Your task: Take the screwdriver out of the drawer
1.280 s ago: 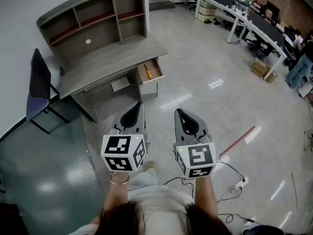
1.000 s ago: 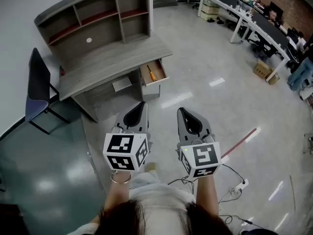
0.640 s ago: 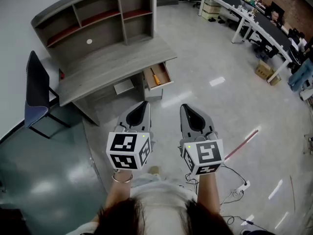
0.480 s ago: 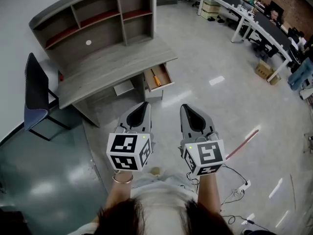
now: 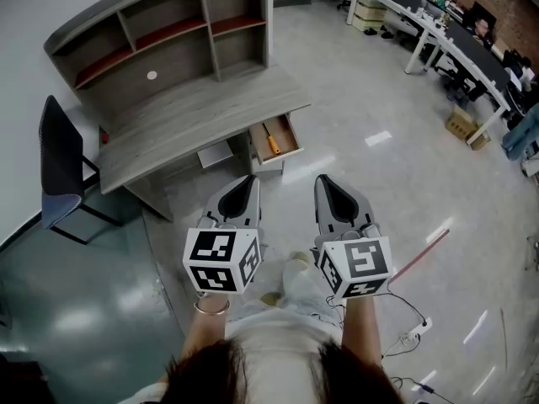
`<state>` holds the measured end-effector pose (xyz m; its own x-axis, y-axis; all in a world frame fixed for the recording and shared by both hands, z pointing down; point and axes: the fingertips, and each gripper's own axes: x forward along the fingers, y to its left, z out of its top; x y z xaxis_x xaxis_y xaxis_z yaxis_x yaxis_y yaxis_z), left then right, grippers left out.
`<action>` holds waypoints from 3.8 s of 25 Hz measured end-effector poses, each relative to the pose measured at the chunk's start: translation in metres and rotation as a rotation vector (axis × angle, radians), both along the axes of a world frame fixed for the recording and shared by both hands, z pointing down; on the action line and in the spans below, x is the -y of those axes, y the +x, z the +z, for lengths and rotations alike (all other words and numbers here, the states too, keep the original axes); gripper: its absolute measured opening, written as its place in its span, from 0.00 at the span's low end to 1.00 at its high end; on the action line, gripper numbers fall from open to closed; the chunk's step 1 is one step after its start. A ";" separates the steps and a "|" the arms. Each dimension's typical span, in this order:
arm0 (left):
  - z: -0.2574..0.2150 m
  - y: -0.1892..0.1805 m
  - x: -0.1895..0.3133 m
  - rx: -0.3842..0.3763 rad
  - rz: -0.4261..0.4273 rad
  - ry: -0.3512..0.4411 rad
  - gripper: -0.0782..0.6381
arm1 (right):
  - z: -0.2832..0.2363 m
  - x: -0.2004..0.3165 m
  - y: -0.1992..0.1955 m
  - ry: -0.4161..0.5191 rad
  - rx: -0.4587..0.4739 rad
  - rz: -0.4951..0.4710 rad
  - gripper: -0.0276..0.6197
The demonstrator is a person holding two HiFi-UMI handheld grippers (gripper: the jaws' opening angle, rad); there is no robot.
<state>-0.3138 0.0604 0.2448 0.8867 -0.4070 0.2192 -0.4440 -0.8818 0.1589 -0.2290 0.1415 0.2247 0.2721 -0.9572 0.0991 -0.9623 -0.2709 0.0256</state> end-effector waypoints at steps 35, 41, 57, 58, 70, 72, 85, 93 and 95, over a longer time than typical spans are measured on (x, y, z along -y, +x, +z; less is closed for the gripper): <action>0.046 0.186 0.107 0.045 -0.255 -0.052 0.14 | 0.028 0.118 0.202 -0.036 -0.087 -0.205 0.09; 0.060 0.198 0.133 0.055 -0.278 -0.072 0.14 | 0.036 0.141 0.219 -0.035 -0.056 -0.215 0.09; 0.132 0.232 0.214 0.115 -0.298 -0.184 0.14 | 0.076 0.238 0.251 -0.084 -0.035 -0.250 0.09; 0.138 0.234 0.218 0.120 -0.299 -0.193 0.14 | 0.079 0.244 0.253 -0.090 -0.035 -0.251 0.09; 0.209 0.259 0.271 0.189 -0.277 -0.285 0.14 | 0.110 0.315 0.280 -0.147 -0.048 -0.243 0.09; 0.222 0.263 0.278 0.209 -0.263 -0.300 0.14 | 0.114 0.328 0.282 -0.152 -0.050 -0.246 0.09; 0.287 0.281 0.301 0.293 -0.243 -0.424 0.14 | 0.145 0.382 0.297 -0.214 -0.038 -0.283 0.09; 0.319 0.295 0.304 0.328 -0.324 -0.465 0.20 | 0.166 0.395 0.313 -0.238 -0.018 -0.362 0.09; 0.328 0.295 0.304 0.337 -0.349 -0.476 0.21 | 0.171 0.398 0.317 -0.243 -0.008 -0.381 0.09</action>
